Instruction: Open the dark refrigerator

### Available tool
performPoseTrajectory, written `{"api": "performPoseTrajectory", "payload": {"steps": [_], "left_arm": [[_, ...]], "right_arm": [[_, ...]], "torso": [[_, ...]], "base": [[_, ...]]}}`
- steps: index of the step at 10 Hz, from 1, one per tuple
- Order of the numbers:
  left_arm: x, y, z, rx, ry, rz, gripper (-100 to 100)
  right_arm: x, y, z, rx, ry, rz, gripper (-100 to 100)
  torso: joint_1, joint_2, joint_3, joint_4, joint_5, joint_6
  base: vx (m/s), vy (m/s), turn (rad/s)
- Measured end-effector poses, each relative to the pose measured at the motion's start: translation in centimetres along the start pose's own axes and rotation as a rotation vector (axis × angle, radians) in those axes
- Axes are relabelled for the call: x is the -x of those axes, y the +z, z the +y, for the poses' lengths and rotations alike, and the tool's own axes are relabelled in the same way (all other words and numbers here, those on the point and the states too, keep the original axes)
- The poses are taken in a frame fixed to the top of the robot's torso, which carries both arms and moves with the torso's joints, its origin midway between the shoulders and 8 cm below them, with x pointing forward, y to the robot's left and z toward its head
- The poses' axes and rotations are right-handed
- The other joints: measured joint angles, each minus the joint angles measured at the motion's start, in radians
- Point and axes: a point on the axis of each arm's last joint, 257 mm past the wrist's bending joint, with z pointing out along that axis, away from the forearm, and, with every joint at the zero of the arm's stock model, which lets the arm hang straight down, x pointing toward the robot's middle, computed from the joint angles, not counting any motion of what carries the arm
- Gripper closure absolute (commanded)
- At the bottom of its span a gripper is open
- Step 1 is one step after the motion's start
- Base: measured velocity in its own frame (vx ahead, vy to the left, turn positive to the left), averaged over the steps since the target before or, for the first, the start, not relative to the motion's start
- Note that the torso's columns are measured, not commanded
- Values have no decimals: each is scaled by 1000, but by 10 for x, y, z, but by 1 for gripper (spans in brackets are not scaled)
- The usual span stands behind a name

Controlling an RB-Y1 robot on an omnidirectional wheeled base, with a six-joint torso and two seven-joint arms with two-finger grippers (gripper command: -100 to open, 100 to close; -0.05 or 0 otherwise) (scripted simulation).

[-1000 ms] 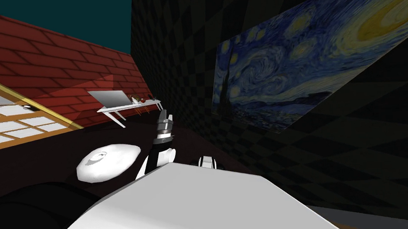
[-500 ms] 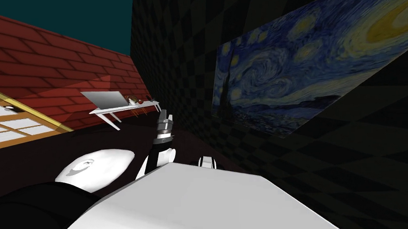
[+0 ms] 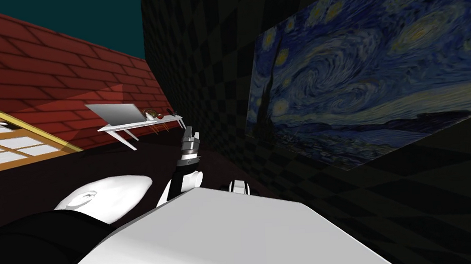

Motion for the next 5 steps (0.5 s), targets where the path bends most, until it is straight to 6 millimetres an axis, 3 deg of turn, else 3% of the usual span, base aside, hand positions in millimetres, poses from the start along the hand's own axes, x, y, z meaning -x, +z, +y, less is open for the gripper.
{"api": "performPoseTrajectory", "payload": {"steps": [2,5], "left_arm": [[0,0,0,0,0,0,0],[0,0,0,0,0,0,0]], "right_arm": [[1,1,-2,2,9,-5,-100],[-4,0,-7,-13,1,8,-100]], "torso": [[-2,5,-1,2,6,3],[-1,-7,-4,-2,0,-1]], "base": [[-1,12,2],[1,3,-22]]}}
